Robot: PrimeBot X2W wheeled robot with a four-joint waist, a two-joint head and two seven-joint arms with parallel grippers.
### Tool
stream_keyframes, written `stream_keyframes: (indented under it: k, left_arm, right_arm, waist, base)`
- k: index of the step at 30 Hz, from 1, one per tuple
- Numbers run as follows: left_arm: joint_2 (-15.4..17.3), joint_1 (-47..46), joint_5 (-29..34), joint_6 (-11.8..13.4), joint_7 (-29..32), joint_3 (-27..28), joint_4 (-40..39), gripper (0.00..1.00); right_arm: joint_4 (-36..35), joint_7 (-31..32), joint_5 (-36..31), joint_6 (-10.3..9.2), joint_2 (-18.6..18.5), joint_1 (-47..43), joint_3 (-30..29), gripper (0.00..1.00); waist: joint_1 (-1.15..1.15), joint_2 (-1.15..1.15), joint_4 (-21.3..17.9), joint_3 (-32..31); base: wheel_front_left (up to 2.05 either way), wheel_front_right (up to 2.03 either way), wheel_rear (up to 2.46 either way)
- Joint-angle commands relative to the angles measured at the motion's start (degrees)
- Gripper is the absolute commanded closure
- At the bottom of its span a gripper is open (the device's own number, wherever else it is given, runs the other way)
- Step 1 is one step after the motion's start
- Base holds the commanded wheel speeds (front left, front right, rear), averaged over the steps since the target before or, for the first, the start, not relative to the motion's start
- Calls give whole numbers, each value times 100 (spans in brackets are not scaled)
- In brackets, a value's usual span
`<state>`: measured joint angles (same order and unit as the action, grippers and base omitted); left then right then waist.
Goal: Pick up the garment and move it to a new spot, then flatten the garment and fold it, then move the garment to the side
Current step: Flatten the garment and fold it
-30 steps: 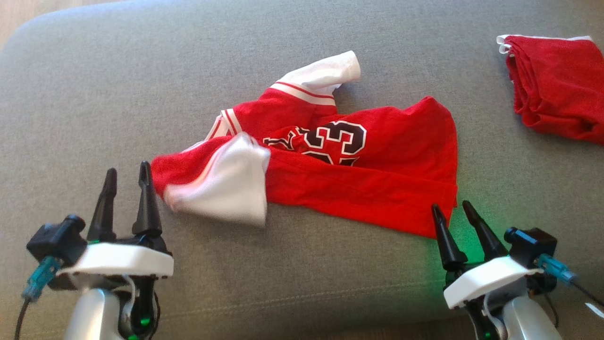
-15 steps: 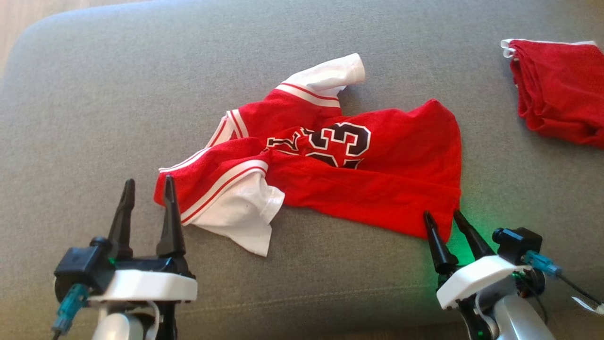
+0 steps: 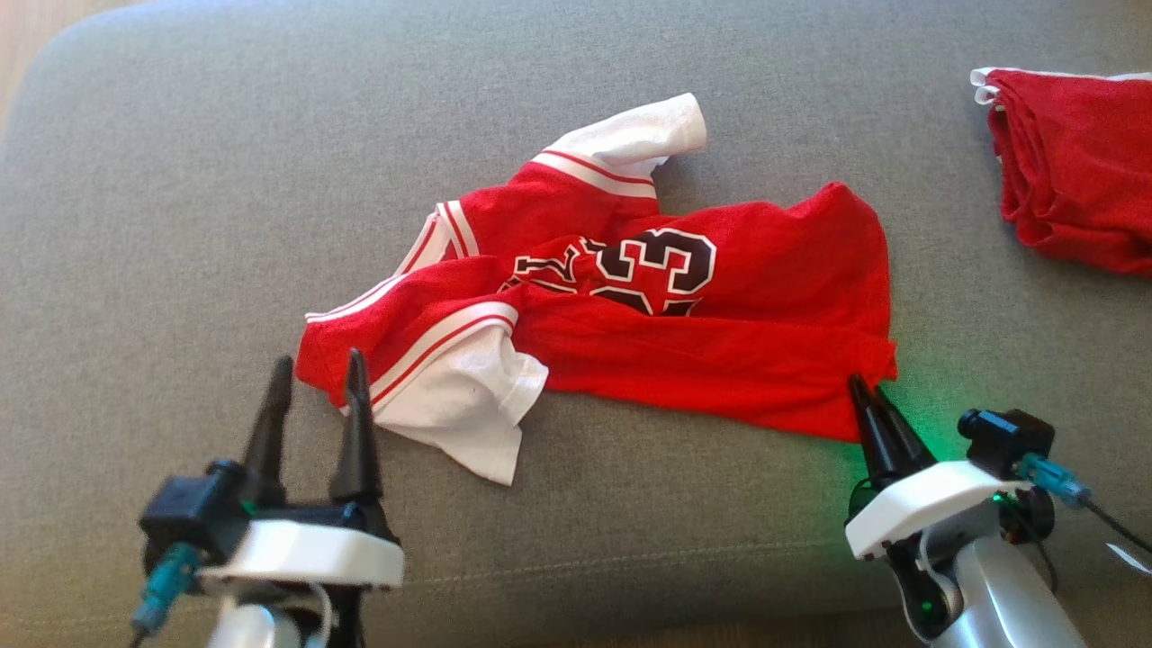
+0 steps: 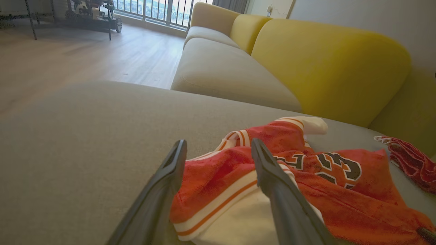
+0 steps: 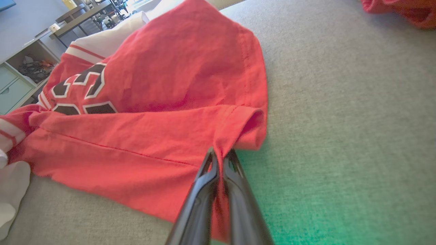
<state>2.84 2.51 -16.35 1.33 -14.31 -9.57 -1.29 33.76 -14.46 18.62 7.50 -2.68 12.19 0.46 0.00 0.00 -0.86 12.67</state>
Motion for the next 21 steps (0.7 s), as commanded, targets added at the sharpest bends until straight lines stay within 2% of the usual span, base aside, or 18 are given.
stream_keyframes:
  k: [1,5,6,8,9,10,11,13,21]
  left_arm:
    - [4,87,-179,-43,-69,-1,-8,0]
    - [4,216,-552,-184,41,-464,484,0]
    - [4,209,-586,-217,104,-558,553,0]
    - [4,178,-627,-224,155,-661,641,0]
    - [4,163,-691,-219,176,-691,681,0]
    - [4,148,-753,-196,199,-711,727,0]
    - [4,148,-753,-196,199,-711,727,0]
    - [4,116,-868,-173,305,-770,839,0]
    - [4,-55,-980,-134,401,-866,1084,0]
  right_arm:
    - [-249,-54,-80,-1,-20,45,73,100]
    - [-373,-54,-167,-1,-20,57,-2,100]
    - [-365,-54,-184,-1,-20,63,-20,95]
    - [-343,-54,-207,-1,-20,79,-45,51]
    - [-328,-54,-210,-1,-20,86,-43,20]
    - [-314,-54,-202,-1,-20,91,-36,8]
    - [-314,-54,-202,-1,-20,91,-36,8]
    - [-270,-54,-166,-1,-20,91,-21,1]
    - [-355,-54,-16,-1,-20,-104,-71,0]
  waist:
    - [0,0,-4,28]
    - [0,0,11,121]
    - [0,0,21,141]
    - [0,0,45,185]
    - [0,0,52,210]
    - [0,0,58,234]
    - [0,0,58,234]
    - [0,0,73,274]
    - [0,0,146,332]
  base:
    - [0,0,0]
    - [0,0,0]
    - [0,0,0]
    - [0,0,0]
    - [0,0,0]
    - [0,0,0]
    - [0,0,0]
    - [0,0,0]
    - [0,0,0]
